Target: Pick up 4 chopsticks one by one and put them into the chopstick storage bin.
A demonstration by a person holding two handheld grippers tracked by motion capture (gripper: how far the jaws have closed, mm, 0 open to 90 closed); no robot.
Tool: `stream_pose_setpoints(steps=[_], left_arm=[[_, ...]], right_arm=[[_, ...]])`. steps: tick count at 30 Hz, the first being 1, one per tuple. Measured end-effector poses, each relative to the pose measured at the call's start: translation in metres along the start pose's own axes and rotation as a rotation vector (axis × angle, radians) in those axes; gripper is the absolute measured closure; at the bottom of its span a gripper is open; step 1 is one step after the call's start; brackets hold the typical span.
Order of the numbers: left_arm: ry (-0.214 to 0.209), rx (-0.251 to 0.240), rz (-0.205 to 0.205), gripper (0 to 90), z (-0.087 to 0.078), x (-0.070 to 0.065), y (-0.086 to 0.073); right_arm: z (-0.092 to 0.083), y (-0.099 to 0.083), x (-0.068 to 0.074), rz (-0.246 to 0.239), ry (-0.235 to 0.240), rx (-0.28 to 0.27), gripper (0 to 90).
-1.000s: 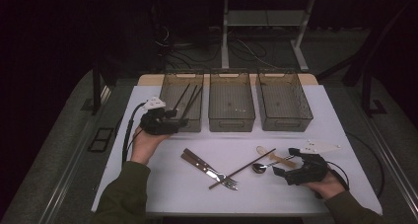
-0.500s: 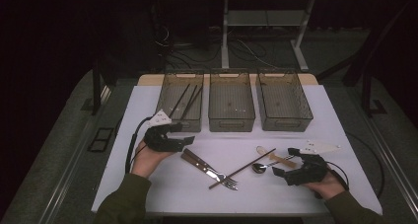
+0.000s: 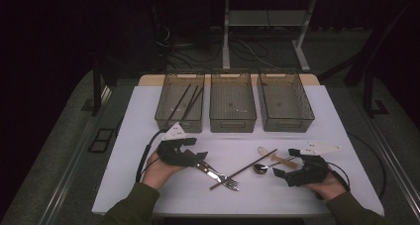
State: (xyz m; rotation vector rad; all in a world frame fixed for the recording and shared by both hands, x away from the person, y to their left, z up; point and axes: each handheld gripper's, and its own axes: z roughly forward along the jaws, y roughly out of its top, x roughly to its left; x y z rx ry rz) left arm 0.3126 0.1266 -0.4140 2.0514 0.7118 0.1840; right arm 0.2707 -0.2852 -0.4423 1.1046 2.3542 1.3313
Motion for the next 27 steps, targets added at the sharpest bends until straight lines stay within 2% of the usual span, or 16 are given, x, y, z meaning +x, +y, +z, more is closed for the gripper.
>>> stream_pose_setpoints(steps=[3, 6, 13, 20, 25, 27], left_arm=[[-0.018, 0.013, 0.012, 35.3, 0.005, -0.007, -0.001], [-0.042, 0.017, 0.007, 39.2, 0.009, -0.013, -0.002], [-0.082, 0.007, 0.005, 50.4, 0.019, -0.023, -0.001], [-0.129, 0.054, 0.026, 59.4, 0.033, -0.035, -0.004], [-0.157, 0.065, 0.034, 66.1, 0.043, -0.046, -0.005], [-0.169, 0.085, 0.055, 67.7, 0.046, -0.049, -0.005]], right_arm=[[0.0, 0.0, 0.0, -0.001, -0.001, 0.001, 2.4], [0.0, 0.0, 0.0, -0.002, -0.001, 0.0, 2.4], [0.0, 0.0, 0.0, 0.002, -0.002, 0.004, 2.4], [0.0, 0.0, 0.0, 0.003, -0.002, 0.005, 2.4], [0.0, 0.0, 0.0, 0.002, -0.001, 0.004, 2.4], [0.0, 0.0, 0.0, 0.002, -0.001, 0.004, 2.4]])
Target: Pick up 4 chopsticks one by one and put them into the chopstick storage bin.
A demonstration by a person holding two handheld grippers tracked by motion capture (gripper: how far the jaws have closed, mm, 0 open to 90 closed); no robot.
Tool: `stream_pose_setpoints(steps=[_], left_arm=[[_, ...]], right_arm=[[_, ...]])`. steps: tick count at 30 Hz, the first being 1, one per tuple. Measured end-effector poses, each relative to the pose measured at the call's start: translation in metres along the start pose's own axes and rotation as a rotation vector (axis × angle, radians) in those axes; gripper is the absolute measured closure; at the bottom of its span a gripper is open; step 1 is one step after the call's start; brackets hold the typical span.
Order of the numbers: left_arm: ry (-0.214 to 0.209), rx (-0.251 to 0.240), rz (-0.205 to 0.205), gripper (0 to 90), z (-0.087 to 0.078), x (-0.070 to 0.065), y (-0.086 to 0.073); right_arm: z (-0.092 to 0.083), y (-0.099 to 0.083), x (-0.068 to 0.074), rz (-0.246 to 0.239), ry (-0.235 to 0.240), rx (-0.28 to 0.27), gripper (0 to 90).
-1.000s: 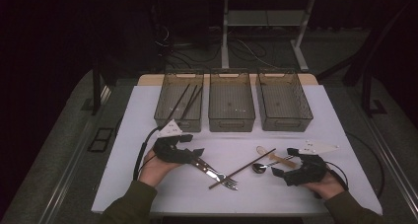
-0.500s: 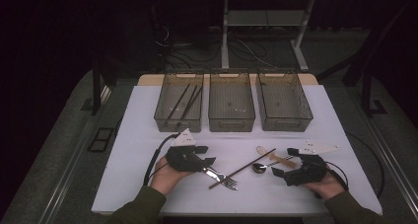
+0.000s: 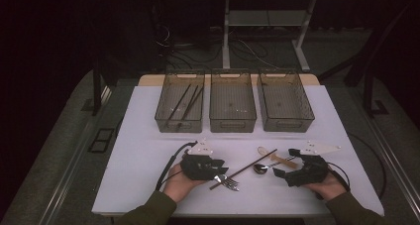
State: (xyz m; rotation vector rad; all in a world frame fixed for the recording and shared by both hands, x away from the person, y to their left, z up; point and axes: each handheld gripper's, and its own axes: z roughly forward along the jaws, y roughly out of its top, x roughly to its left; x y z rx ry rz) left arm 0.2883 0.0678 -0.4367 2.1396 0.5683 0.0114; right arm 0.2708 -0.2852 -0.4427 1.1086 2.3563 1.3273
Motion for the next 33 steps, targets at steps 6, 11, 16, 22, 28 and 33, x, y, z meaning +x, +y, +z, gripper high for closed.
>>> stream_pose_setpoints(steps=[6, 11, 16, 22, 28, 33], left_arm=[[-0.008, 0.013, 0.007, 69.1, 0.011, -0.005, 0.002], [-0.013, 0.023, 0.006, 69.2, 0.019, -0.006, 0.003], [-0.024, 0.036, 0.001, 69.6, 0.025, -0.007, 0.003], [-0.01, 0.051, -0.002, 71.8, 0.03, -0.007, 0.002], [-0.012, 0.062, -0.005, 73.1, 0.032, -0.006, 0.001], [-0.01, 0.075, 0.005, 76.0, 0.034, -0.007, 0.001]], right_arm=[[0.0, 0.0, 0.0, 0.0, -0.001, 0.001, 2.4], [0.0, 0.0, 0.0, 0.0, -0.001, 0.001, 2.4], [0.0, 0.0, 0.0, -0.002, -0.001, 0.0, 2.4], [0.0, 0.0, 0.0, -0.003, 0.0, 0.0, 2.4], [0.0, 0.0, 0.0, -0.003, 0.001, -0.002, 2.4], [0.0, 0.0, 0.0, -0.003, 0.0, -0.002, 2.4]])
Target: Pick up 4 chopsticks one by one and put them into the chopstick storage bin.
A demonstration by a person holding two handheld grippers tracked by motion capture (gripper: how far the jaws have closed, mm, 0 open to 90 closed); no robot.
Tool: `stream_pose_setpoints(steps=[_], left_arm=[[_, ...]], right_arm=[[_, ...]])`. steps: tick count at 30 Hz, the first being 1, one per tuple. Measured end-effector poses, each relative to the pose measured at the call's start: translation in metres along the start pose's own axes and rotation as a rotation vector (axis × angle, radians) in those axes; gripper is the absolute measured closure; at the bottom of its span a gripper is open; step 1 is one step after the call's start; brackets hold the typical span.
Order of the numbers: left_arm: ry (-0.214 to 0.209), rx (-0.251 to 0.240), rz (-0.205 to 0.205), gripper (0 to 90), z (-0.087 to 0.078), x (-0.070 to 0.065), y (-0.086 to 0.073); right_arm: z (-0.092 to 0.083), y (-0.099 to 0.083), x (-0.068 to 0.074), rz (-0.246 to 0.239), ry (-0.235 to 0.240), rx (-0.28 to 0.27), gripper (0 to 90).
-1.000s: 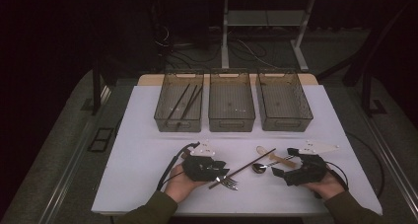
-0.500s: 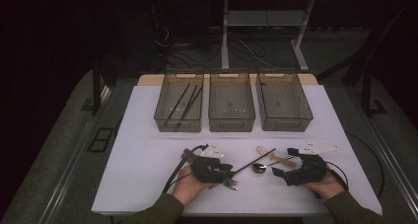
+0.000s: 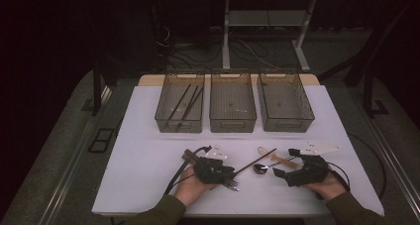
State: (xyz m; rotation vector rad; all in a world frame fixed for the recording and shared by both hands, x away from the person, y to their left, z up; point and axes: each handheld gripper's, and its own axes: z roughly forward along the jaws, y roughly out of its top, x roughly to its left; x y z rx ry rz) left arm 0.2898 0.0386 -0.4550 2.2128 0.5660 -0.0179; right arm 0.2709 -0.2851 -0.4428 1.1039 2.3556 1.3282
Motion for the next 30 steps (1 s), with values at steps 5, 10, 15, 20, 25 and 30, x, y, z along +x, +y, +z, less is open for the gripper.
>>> stream_pose_setpoints(steps=[5, 10, 15, 20, 25, 30], left_arm=[[0.013, 0.002, 0.014, 80.2, 0.0, 0.0, 0.0], [0.024, 0.002, 0.015, 83.2, 0.0, 0.0, 0.0], [0.036, -0.005, 0.011, 83.8, -0.002, 0.002, 0.001], [0.042, -0.01, 0.014, 84.0, -0.004, 0.002, 0.001], [0.046, -0.023, 0.017, 84.1, -0.01, 0.004, 0.002], [0.049, -0.028, 0.022, 84.2, -0.015, 0.005, 0.002]], right_arm=[[0.0, 0.0, 0.0, -0.001, 0.0, -0.001, 2.4], [0.0, 0.0, 0.0, -0.001, 0.001, -0.001, 2.4], [0.0, 0.0, 0.0, -0.001, 0.001, -0.001, 2.4], [0.0, 0.0, 0.0, 0.0, 0.002, -0.001, 2.4], [0.0, 0.0, 0.0, -0.001, 0.002, -0.002, 2.4], [-0.001, 0.0, 0.0, 0.001, 0.003, -0.001, 2.4]])
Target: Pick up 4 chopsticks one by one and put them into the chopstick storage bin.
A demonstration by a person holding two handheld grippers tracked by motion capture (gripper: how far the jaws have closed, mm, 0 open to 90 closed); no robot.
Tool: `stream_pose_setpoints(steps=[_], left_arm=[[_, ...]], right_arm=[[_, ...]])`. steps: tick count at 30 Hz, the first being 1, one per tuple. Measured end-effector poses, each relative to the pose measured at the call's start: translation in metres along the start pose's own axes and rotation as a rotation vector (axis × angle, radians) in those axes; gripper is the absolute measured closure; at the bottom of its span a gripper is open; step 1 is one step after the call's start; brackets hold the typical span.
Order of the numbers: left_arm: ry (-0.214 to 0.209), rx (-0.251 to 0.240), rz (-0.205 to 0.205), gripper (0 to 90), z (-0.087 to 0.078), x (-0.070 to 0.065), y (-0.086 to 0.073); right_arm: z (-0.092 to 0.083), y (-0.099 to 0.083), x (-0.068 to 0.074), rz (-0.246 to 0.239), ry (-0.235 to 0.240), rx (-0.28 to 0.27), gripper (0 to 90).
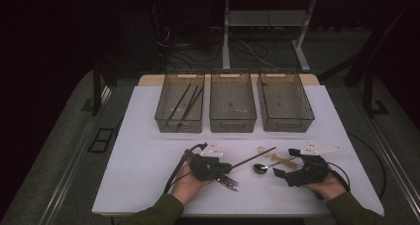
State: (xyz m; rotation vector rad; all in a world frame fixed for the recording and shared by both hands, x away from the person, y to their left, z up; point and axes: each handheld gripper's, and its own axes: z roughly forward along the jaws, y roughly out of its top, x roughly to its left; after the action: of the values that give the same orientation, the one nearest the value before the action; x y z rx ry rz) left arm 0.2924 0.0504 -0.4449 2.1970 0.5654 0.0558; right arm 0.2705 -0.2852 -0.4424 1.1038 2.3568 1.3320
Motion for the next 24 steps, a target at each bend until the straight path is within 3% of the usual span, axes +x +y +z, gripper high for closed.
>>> stream_pose_setpoints(steps=[13, 24], left_arm=[[-0.004, -0.024, 0.016, 84.2, -0.016, 0.004, 0.0], [-0.014, -0.033, 0.053, 84.2, -0.033, 0.008, 0.001]], right_arm=[[0.0, 0.0, 0.0, -0.001, 0.002, 0.0, 2.4], [-0.002, 0.0, 0.002, -0.004, -0.006, -0.002, 2.4]])
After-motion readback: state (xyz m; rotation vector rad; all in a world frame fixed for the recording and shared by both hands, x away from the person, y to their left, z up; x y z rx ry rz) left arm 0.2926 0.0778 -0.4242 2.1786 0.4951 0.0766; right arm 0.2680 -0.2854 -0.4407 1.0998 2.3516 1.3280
